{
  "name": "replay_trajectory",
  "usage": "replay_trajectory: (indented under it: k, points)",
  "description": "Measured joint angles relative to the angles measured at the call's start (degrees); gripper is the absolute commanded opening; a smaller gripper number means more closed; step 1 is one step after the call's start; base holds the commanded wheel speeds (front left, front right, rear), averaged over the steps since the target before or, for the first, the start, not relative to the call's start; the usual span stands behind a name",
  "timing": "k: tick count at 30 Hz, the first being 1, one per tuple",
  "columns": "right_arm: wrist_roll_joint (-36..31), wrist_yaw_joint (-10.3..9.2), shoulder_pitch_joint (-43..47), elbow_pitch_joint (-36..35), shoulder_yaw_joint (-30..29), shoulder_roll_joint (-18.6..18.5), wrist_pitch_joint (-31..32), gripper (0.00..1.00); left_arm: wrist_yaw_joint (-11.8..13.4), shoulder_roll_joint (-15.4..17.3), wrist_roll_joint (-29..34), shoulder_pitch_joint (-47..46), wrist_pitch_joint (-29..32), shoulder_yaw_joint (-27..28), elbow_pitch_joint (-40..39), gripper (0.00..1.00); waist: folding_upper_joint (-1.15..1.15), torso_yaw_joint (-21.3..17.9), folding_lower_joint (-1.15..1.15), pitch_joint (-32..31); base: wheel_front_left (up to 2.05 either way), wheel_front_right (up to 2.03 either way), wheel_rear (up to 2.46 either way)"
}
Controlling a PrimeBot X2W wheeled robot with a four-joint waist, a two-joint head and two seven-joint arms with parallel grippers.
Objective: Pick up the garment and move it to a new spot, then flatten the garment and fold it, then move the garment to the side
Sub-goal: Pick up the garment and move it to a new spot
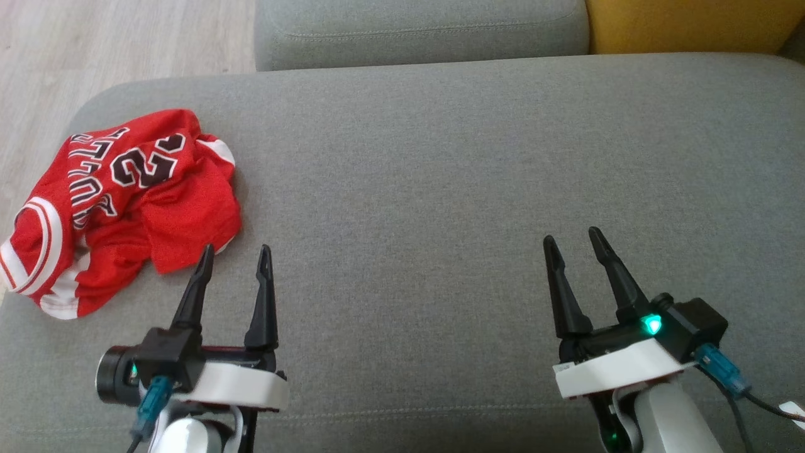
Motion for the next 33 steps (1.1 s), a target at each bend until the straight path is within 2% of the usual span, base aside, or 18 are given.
replay_trajectory:
  k: [6, 12, 33]
  points:
    - [0.00, 0.00, 0.02, -0.03, -0.30, 0.00, 0.00, 1.00, -0.01, -0.01, 0.00, -0.01, 0.00, -0.01, 0.23, 1.00, 0.00, 0.40, 0.00, 0.08, 0.00, 0.00, 0.00]
    - [-0.91, 0.00, 0.13, -0.15, -0.44, 0.00, 0.00, 1.00, 0.65, -0.04, -0.58, -0.01, 0.00, -0.03, 0.31, 1.00, 0.00, 2.87, 0.00, 0.14, 0.00, 0.00, 0.00]
    - [-2.43, 0.00, 0.13, 0.42, 0.40, 0.00, 0.00, 1.00, 1.76, -0.07, -2.11, -0.04, 0.00, 0.03, 0.03, 1.00, 0.00, 19.41, 0.00, 1.52, 0.00, 0.00, 0.00]
